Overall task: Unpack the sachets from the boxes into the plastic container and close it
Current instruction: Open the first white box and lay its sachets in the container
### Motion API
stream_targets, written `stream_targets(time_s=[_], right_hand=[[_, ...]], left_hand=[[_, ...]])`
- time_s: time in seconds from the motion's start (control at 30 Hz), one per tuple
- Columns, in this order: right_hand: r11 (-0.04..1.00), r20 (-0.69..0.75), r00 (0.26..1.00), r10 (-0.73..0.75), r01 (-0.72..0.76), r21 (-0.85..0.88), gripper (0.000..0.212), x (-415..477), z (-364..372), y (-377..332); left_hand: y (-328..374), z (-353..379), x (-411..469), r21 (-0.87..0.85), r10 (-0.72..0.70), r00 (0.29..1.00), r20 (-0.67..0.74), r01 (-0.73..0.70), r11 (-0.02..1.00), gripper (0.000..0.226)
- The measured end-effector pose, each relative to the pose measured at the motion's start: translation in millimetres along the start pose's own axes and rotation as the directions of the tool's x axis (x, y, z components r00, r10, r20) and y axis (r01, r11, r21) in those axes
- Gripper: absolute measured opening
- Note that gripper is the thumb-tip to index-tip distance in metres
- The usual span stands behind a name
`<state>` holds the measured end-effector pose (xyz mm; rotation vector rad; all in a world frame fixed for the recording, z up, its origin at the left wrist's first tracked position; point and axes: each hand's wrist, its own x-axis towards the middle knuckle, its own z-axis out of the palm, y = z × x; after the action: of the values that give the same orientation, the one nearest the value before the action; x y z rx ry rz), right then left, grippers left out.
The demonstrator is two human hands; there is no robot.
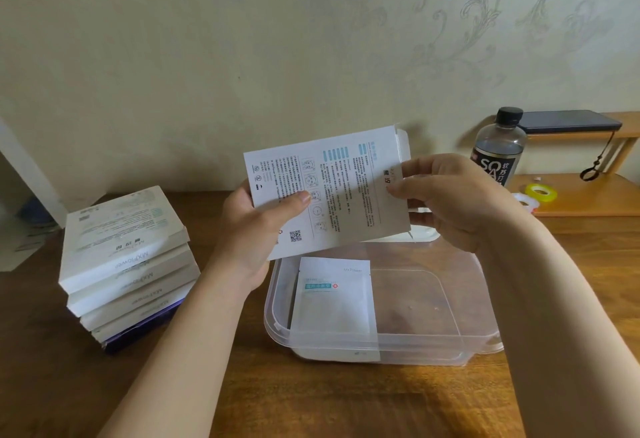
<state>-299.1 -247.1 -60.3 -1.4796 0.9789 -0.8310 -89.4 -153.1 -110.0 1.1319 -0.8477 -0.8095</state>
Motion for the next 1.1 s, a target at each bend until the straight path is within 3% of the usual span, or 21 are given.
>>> stream_targets(time_s=[0.1, 0.27, 0.5, 0.73, 0.8, 0.93, 1.1], right_hand=[[1.000, -0.068, 0.997, -0.025, 0.024, -0.013, 0.011, 2.5, 0.4, 1.0], [1.000, -0.042, 0.999, -0.021, 0.021, -0.009, 0.013, 3.4, 0.7, 2.6], [0.986, -0.004, 0.998, 0.055, -0.053, 0.157, 0.012, 0.3, -2.1, 1.5], [0.958, 0.013, 0.999, 0.047, -0.049, 0.284, 0.023, 1.2, -7.5, 0.4], [0.965, -0.070, 0.997, 0.015, 0.004, 0.263, 0.024, 1.2, -7.8, -0.1], [0.993, -0.328, 0.941, -0.088, 0.107, 0.040, 0.022, 4.8, -7.4, 0.2], [0.980, -0.344, 0.927, -0.150, 0.187, 0.076, 0.012, 0.9, -10.0, -3.5]], left_hand=[[-0.9, 2.3, -0.3, -0.032, -0.044, 0.999, 0.014, 0.045, 0.998, 0.030], [-0.7, 3.1, -1.1, -0.044, -0.053, 0.998, 0.031, 0.055, 0.998, 0.030], [2.3, 0.3, -1.9, -0.057, -0.045, 0.998, 0.052, 0.048, 0.997, 0.041], [5.4, -1.3, -1.6, -0.074, -0.084, 0.995, 0.048, 0.087, 0.993, 0.035], [5.9, -3.3, -0.8, -0.077, -0.098, 0.994, 0.039, 0.101, 0.992, 0.029], [5.9, -6.6, 0.0, -0.080, -0.125, 0.992, 0.018, 0.126, 0.989, 0.028], [6.8, -6.7, 0.0, -0.119, -0.145, 0.989, 0.011, 0.145, 0.982, 0.030]])
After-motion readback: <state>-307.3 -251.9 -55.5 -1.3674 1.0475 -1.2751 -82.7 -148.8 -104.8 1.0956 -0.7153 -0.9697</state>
